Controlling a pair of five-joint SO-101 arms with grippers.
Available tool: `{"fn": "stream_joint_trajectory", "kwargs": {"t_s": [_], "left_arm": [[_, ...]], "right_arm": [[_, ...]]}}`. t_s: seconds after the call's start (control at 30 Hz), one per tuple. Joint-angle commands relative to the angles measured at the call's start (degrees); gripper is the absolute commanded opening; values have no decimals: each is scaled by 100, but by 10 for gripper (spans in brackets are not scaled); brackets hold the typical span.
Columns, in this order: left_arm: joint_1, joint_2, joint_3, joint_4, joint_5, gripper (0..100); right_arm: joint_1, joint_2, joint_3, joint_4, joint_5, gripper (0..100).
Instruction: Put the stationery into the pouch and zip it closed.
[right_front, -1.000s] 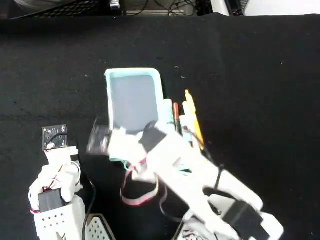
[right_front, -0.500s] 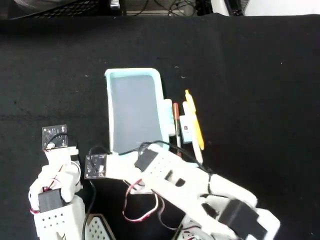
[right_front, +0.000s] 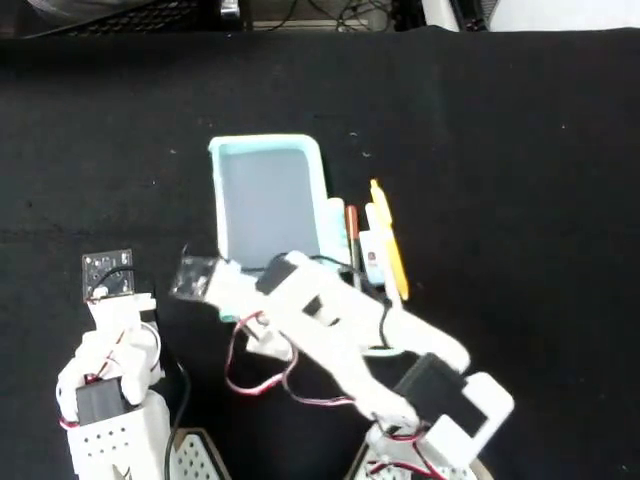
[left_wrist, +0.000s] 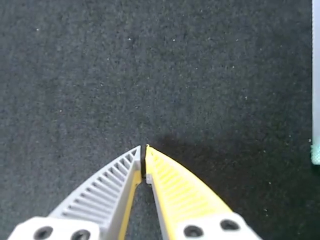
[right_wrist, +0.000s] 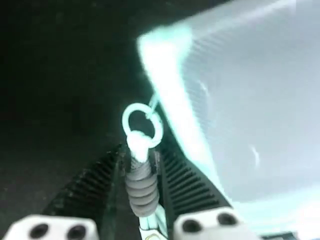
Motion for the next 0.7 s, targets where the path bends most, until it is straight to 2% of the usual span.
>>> {"fn": "stream_joint_trajectory", "kwargs": {"t_s": [0.0, 0.17, 0.27, 0.33, 0.47, 0.67], "left_arm": [[-48, -44, 84, -9, -26, 37], [163, -44, 84, -35, -132, 41], [725, -44, 84, -466, -484, 41], [963, -44, 48, -976, -475, 41], [1279, -44, -259, -1776, 70, 41], [1420, -44, -1112, -1503, 1116, 162]], "right_arm": [[352, -848, 57, -9, -167, 12], [378, -2396, 479, -18, -167, 12], [378, -3169, 611, -44, -167, 12], [378, -3530, 611, -44, -308, 12], [378, -3908, 400, -53, -475, 12], [378, -3925, 233, -26, -475, 12]]}}
